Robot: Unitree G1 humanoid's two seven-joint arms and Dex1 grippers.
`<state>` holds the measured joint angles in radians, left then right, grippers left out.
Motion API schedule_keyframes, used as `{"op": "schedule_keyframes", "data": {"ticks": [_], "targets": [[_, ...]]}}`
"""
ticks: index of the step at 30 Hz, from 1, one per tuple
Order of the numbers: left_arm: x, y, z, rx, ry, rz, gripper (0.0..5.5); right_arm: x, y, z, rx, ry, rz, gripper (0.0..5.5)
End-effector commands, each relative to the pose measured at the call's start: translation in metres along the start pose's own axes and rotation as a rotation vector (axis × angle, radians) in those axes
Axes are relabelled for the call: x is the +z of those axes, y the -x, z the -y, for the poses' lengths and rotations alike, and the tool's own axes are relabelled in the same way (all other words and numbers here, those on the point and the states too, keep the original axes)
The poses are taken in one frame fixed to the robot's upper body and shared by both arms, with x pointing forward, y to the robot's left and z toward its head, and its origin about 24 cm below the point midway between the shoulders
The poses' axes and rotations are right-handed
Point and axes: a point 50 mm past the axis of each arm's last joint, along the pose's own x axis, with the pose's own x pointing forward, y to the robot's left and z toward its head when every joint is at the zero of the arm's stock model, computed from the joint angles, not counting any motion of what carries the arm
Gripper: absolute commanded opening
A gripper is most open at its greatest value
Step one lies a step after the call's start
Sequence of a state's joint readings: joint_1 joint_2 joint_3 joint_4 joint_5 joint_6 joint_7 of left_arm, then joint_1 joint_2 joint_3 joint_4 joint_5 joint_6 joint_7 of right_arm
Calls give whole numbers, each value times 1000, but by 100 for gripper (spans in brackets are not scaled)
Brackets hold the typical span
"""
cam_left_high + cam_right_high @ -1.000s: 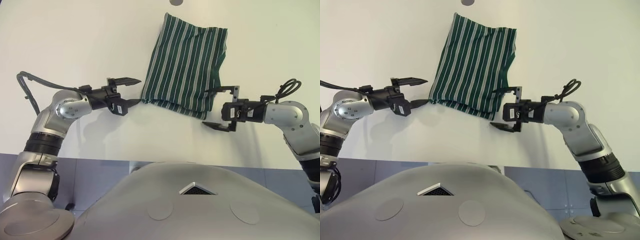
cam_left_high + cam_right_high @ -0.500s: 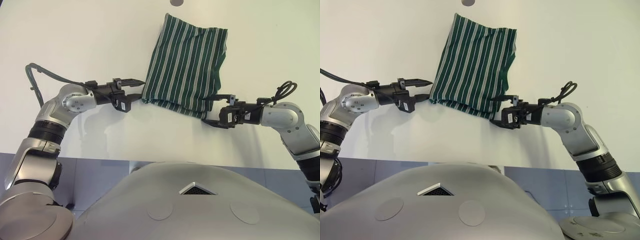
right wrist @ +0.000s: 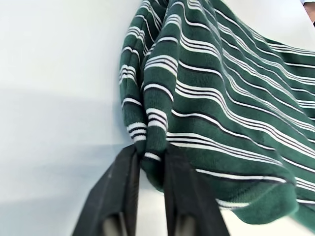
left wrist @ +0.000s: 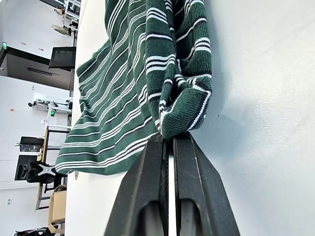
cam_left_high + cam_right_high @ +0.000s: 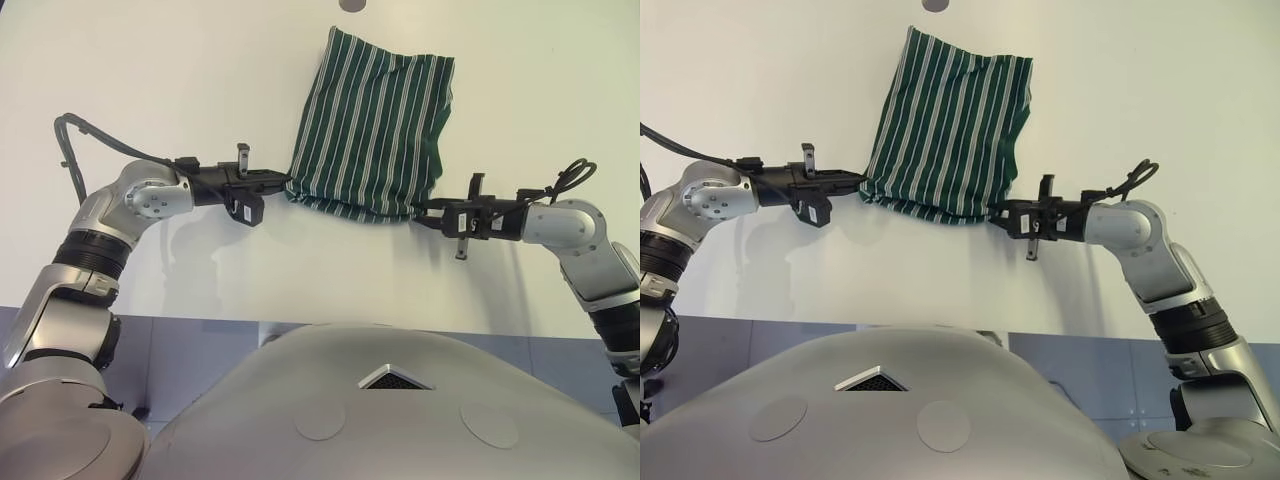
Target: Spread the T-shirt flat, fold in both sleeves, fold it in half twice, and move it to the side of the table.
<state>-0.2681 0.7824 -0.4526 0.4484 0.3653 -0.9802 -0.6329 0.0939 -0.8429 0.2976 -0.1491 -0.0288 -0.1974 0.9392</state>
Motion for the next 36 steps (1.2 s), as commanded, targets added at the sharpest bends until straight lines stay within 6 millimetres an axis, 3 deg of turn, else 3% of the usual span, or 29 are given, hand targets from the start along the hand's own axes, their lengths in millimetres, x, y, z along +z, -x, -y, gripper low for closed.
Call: {"op": "schedule_keyframes", "data": {"ticks": [1,6,11,15,18,22,25,27,30,33,34,36], "targets": [[2,2,20,-137,40,-16,0,-1,3,2,5,-44,7,8],[29,15,-2,-123,276,74,0,17,12,7,50,-220,165,2],[70,52,-30,-207,586,264,0,43,48,1,282,-396,345,2],[57,64,-45,-98,715,280,0,43,50,8,262,-407,345,2],[27,64,-58,104,783,240,0,29,45,32,101,-393,300,2],[-8,47,-75,321,809,156,0,13,28,75,-150,-337,231,2],[-38,14,-87,441,840,46,0,-3,3,96,-263,-285,124,2],[-54,-10,-91,495,860,-37,0,-13,-9,97,-281,-265,64,2],[-69,-43,-75,478,861,-188,0,-29,-21,92,-274,-252,-30,2],[-72,-63,-54,439,880,-253,0,-38,-29,88,-279,-267,-93,2],[-73,-67,-49,433,891,-271,29,-40,-30,88,-294,-284,-100,2],[-78,-69,-48,502,920,-334,62,-43,-32,91,-351,-345,-102,54]]}}
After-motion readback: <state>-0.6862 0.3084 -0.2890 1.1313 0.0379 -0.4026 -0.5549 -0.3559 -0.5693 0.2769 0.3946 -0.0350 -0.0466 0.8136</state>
